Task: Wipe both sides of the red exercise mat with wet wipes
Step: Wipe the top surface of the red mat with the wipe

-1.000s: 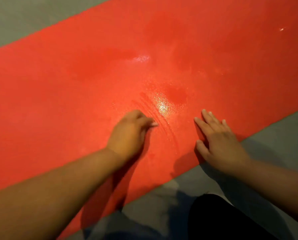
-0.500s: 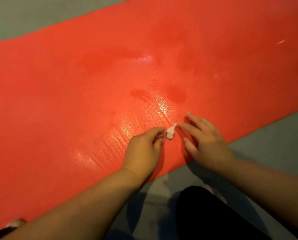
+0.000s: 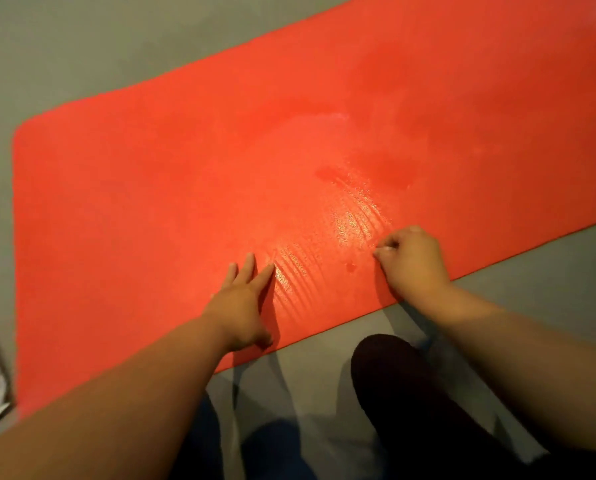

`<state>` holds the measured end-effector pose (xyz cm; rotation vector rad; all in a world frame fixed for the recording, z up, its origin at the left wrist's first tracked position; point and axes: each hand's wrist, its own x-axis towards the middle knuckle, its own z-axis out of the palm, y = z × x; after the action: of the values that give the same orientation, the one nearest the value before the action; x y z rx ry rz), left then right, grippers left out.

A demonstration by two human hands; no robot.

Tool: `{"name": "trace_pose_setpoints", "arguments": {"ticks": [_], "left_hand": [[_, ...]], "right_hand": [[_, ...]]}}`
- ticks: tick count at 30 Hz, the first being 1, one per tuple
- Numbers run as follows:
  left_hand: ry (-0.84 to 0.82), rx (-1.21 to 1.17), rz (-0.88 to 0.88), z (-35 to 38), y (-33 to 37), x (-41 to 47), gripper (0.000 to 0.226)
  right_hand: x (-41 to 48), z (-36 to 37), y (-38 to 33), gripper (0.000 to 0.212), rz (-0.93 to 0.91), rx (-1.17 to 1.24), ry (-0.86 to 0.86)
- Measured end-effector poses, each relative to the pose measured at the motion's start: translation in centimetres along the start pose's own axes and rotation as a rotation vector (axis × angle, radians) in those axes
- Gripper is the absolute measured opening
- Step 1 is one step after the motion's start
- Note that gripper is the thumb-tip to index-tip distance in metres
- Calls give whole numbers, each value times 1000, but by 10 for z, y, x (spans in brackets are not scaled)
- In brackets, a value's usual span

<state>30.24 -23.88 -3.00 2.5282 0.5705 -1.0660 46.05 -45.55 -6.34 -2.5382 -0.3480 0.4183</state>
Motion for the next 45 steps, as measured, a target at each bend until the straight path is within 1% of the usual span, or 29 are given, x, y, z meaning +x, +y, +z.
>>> {"name": "trace_pose_setpoints", "arguments": {"ticks": [2,4,5,6,7,10,11,12,13,14,17,18,19,21,25,26,27,29,31,32,33,34,35,38,40,41,42,44,45], "left_hand": [[-17,2,21,9,-4,-6,130],[-18,5,31,12,-3,-10,130],[-9,-7,31,13,-3,-10,129],[1,-29,28,12,-3,-10,128],[11,-53,27,11,-3,-9,126],[9,-58,38,10,-4,-10,125],[4,-48,40,10,-5,-11,125],[0,-41,41,9,-5,-11,125],[-3,-39,40,9,-4,-11,125],[-6,-40,38,8,-4,-11,125],[-7,-42,33,5,-5,-10,124],[-2,-41,26,5,-6,-11,124],[8,-42,18,6,-5,-11,122],[52,-49,-6,8,-1,-12,115],[107,1,-15,14,8,-12,100],[97,16,-13,13,9,-12,99],[78,27,-14,12,9,-11,100],[31,62,-11,7,8,-8,105],[-29,110,-5,0,6,-5,112],[-51,126,-7,-2,5,-4,113],[-59,136,-12,-3,4,-3,113],[-56,136,-17,-4,4,-3,112],[-47,131,-25,-4,6,-3,110],[28,99,-67,0,16,-1,90],[60,98,-90,2,24,0,81],[55,96,-96,3,26,0,79],[49,93,-100,3,27,0,79],[34,103,-98,2,24,0,82],[28,115,-87,1,22,-1,83]], "right_hand": [[-28,33,-30,17,-168,55,-150],[-58,57,-53,20,-375,32,-372],[-65,59,-56,19,-464,-10,-434],[-61,54,-51,19,-479,-41,-432],[-51,44,-40,20,-421,-66,-378],[-14,-1,8,19,-94,-79,-54],[-8,-10,18,19,-13,-80,20],[-7,-11,20,20,-4,-94,56],[-10,-4,12,22,-53,-108,36],[-18,10,0,25,-142,-108,-35],[-61,56,-47,23,-535,-154,-359],[-72,62,-54,20,-660,-178,-435],[-75,61,-52,19,-719,-200,-468],[-65,43,-31,21,-627,-222,-404],[-40,-14,26,17,-212,-174,-46],[-39,-19,31,18,-137,-163,11],[-38,-15,28,21,-109,-171,20],[-45,8,2,28,-161,-212,-101],[-64,38,-31,32,-354,-225,-324],[-73,47,-42,30,-475,-210,-443],[-77,49,-44,27,-572,-230,-518],[-74,44,-37,24,-604,-227,-502],[-69,34,-25,22,-546,-221,-448],[-51,-7,18,17,-225,-146,-216],[-49,-19,27,18,-163,-155,-101],[-49,-14,21,20,-188,-174,-113],[-52,-3,8,22,-228,-173,-178],[-64,28,-24,29,-340,-202,-415],[-72,39,-37,30,-426,-212,-502]]}}
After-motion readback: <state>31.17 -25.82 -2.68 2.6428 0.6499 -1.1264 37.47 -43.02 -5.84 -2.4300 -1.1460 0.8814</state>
